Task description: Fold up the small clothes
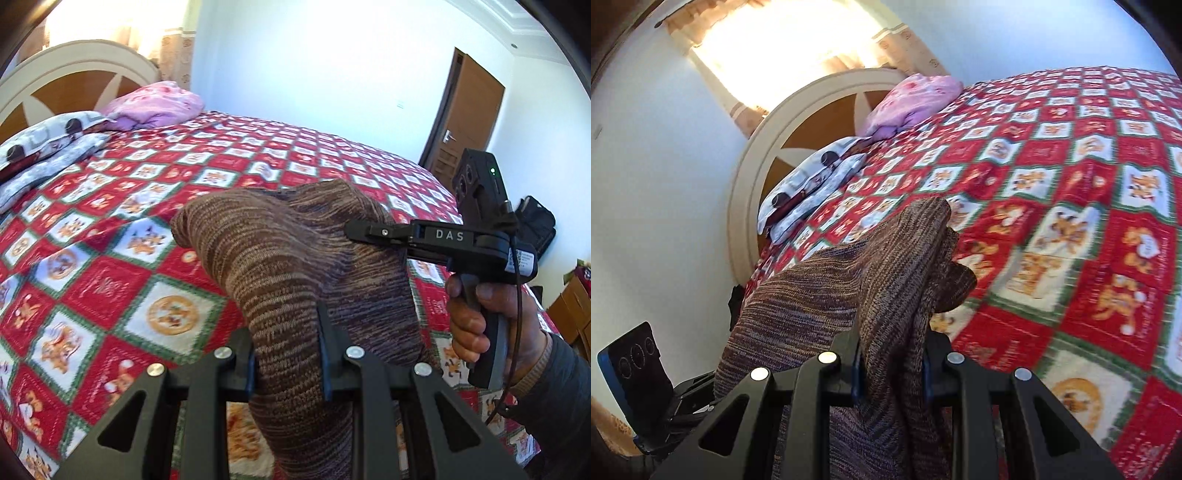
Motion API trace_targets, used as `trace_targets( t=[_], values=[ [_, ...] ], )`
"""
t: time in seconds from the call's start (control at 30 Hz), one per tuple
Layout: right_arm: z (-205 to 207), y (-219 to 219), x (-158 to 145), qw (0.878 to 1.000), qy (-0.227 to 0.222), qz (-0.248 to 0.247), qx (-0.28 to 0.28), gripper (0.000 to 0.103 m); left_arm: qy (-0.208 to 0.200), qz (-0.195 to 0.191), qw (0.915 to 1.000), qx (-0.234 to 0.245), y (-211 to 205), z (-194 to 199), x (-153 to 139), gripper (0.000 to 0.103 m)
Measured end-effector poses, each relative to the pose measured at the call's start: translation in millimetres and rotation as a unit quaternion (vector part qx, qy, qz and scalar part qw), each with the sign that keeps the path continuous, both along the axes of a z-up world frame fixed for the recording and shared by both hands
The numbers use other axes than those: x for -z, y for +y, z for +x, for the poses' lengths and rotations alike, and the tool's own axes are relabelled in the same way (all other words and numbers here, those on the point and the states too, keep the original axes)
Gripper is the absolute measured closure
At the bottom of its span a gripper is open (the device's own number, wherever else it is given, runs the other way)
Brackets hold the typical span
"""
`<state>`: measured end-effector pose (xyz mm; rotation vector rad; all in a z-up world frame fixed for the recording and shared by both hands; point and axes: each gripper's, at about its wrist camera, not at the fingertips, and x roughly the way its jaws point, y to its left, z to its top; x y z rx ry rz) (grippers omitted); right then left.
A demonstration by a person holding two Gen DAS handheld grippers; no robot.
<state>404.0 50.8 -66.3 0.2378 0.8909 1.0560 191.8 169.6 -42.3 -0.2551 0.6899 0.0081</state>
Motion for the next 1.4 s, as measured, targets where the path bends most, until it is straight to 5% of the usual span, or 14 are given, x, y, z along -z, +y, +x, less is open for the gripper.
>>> trace_targets(
  t=[0.83,1.4],
  values=[
    [-34.3,110.5,24.9,0.995,0.022,-0.018,-0.095,0.079,0.018,0.001,0.9974,-0.070,65.6,-56.8,16.1,0.077],
    [-31.1,127.4,46.1,0.995,0.028,-0.047,-0.088,0.079,0.048,-0.015,0.9950,-0.086,81.4,-59.6,46.4,0.077]
  ],
)
